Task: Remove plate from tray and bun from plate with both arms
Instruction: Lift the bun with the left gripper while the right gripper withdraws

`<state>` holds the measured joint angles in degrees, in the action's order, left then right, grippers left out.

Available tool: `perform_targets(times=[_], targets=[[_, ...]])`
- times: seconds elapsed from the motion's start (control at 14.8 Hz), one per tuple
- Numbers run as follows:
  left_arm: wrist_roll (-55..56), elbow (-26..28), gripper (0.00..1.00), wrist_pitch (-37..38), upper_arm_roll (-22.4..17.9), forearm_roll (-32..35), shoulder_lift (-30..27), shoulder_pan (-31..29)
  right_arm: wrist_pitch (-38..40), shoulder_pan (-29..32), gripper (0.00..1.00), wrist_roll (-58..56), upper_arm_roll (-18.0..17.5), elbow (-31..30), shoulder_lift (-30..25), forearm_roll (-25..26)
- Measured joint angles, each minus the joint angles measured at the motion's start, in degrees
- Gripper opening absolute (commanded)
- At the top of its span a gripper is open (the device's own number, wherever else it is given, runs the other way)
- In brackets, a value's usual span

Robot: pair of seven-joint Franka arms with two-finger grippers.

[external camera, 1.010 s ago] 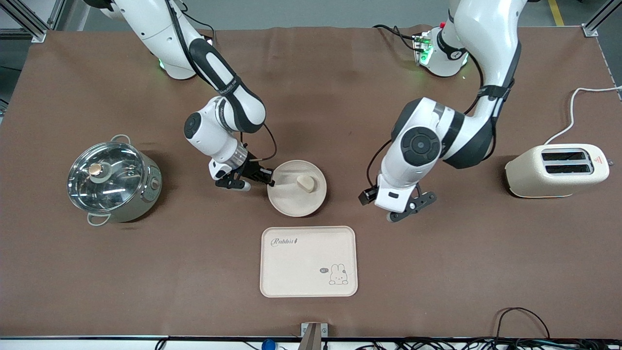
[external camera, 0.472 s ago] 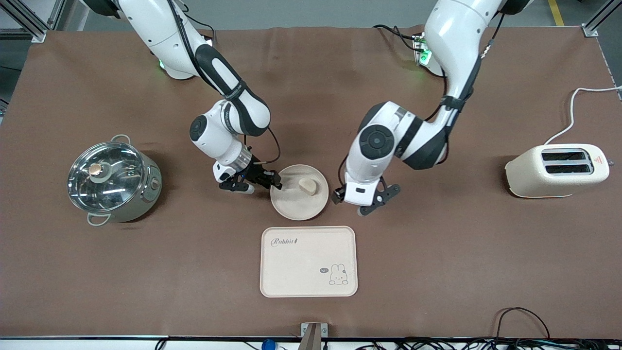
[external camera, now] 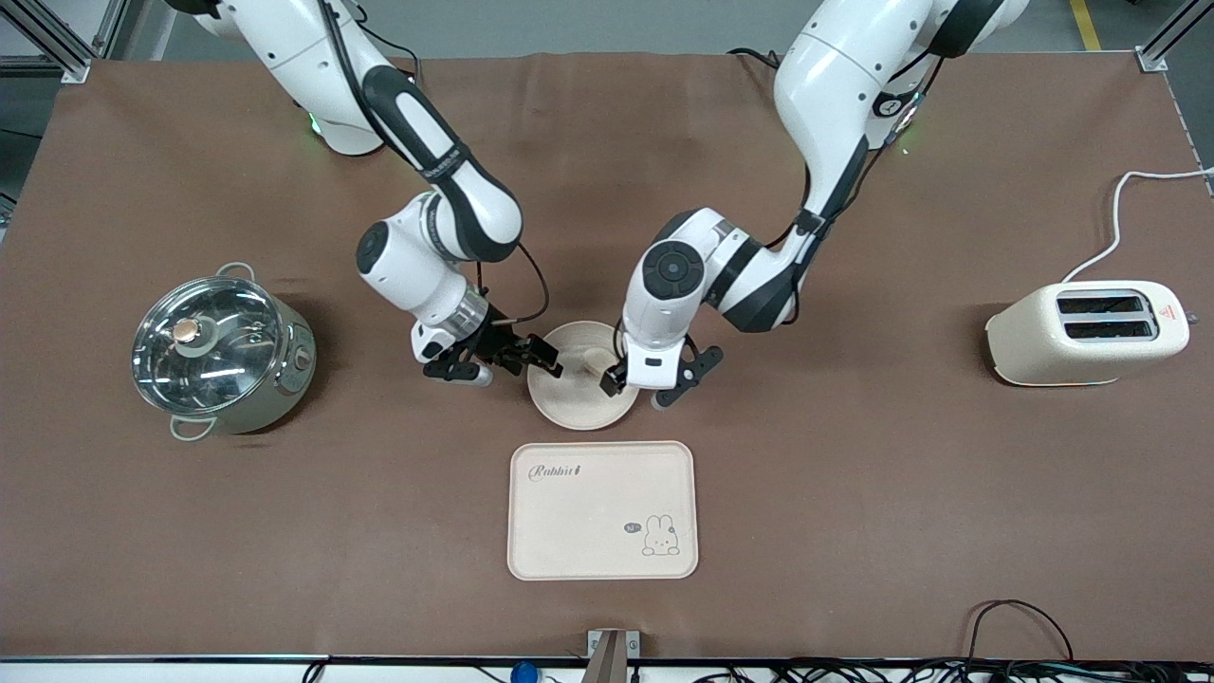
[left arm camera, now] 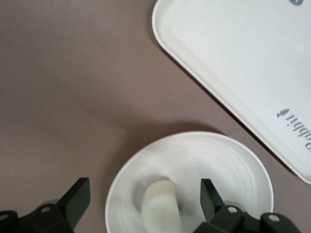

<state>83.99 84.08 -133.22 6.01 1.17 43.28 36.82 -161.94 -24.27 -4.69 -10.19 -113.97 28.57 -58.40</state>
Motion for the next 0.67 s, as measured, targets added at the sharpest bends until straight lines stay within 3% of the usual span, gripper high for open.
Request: perform_targets(times=[0.2,0.4,0.67], targets=[[4.3,-2.9,0.99,0.0,-0.1,0.0,2.7,2.1,15.0,4.1,1.0,-0.1,5.3,0.8,-4.1,9.0],[5.6,-4.3,0.89,0.0,-0.2,0.0,4.7,3.7,26.7,5.8,1.0,-0.4,12.7,1.2,-9.6,18.3],[6.1,-4.6,0.64,-0.7,-0.2,0.0,6.2,4.5,37.8,7.1,1.0,-0.9,18.9,3.6,-15.0,29.5]])
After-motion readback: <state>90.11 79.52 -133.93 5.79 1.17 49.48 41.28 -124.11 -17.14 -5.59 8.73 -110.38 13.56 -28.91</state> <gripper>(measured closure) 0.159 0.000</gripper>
